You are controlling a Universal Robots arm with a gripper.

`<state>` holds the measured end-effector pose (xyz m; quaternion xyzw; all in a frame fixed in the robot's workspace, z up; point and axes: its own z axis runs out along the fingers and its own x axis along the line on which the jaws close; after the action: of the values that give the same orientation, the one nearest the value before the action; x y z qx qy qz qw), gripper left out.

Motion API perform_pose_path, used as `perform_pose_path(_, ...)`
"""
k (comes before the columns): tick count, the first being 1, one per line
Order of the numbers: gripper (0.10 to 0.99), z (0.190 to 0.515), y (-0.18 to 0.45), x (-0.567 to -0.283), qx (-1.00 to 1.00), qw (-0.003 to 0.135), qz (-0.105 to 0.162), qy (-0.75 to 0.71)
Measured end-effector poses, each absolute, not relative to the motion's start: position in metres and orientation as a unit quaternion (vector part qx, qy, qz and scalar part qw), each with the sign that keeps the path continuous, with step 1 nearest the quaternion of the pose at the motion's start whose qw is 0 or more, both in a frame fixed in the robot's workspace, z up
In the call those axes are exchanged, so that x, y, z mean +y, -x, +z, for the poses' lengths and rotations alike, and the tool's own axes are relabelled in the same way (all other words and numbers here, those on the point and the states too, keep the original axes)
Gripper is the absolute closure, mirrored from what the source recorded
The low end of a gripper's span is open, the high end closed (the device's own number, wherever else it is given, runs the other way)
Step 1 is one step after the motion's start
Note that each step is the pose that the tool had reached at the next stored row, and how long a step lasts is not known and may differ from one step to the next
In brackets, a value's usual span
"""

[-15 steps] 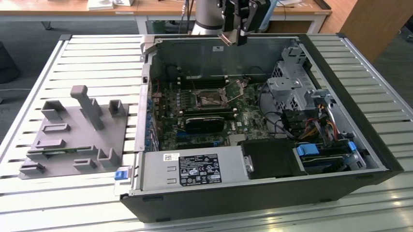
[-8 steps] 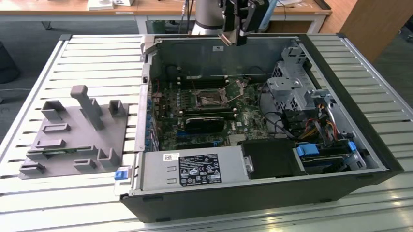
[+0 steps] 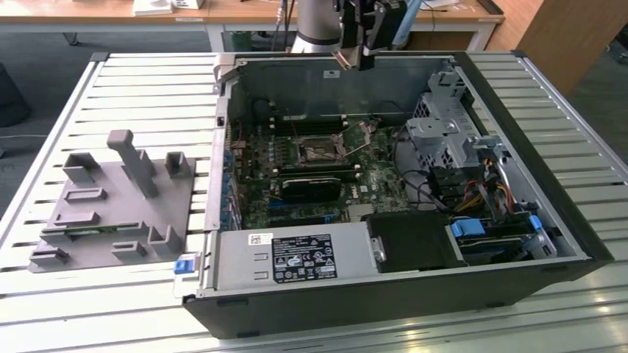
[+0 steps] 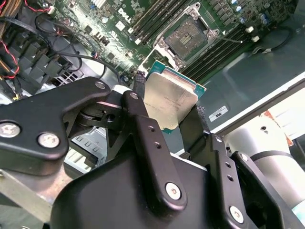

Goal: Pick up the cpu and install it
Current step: 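Place the cpu into insertion slot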

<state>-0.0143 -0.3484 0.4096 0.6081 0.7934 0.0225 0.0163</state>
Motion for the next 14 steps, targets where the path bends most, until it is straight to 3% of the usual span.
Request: perform_pose_path(14,0.545,0.4061,0.0192,-0.3470,0.740,0.018,0.021,-0.672)
